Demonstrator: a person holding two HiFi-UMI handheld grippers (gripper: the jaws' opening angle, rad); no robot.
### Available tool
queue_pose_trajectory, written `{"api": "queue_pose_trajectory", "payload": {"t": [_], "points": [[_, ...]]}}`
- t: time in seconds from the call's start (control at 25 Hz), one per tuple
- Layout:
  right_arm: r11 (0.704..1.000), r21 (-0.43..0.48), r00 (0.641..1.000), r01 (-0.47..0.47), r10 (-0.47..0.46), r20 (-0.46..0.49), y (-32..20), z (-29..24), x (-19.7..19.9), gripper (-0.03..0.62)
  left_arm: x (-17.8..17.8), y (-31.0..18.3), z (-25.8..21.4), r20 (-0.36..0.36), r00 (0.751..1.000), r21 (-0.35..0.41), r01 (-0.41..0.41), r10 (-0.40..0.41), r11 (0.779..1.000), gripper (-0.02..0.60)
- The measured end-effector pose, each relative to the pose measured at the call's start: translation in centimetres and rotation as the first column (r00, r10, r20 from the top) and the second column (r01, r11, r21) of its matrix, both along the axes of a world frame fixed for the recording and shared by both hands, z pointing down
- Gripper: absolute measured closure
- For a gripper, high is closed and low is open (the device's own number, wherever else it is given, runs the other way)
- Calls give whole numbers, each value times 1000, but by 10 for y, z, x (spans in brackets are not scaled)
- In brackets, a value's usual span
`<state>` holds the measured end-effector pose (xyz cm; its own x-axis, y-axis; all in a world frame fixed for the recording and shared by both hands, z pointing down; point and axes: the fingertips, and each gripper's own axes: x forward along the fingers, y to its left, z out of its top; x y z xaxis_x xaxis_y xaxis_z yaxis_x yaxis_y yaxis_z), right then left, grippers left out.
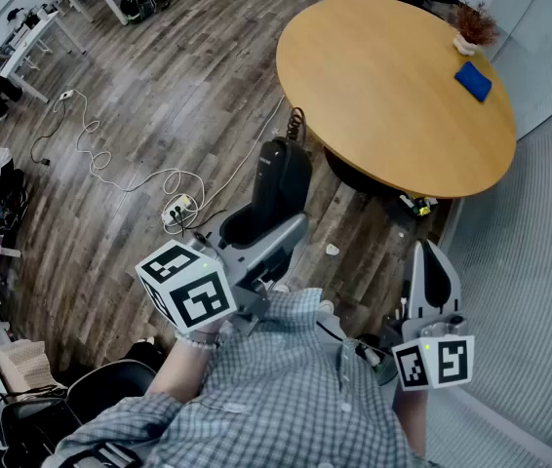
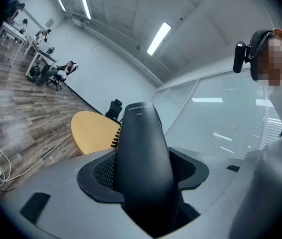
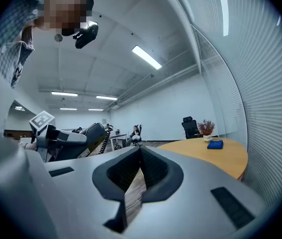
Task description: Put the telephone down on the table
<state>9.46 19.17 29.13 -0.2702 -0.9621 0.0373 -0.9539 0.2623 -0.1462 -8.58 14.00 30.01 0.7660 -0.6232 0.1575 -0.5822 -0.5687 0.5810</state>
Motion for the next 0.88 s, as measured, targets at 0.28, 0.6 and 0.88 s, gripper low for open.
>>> {"api": "queue_pose_trajectory", "payload": {"t": [0.28, 0.6, 0.88], "points": [[1000, -6, 1000, 13, -13, -5, -1, 0, 2, 588, 1, 2, -5, 5, 1000, -1, 12, -12, 1000, 304], [999, 19, 999, 45, -45, -1, 0, -3, 19, 588, 11, 7, -6, 1, 997, 4, 72, -72, 997, 304], [997, 49, 998, 63, -62, -8, 14, -7, 42, 588, 20, 16, -10, -15, 990, 29, 142, -142, 989, 304]]}}
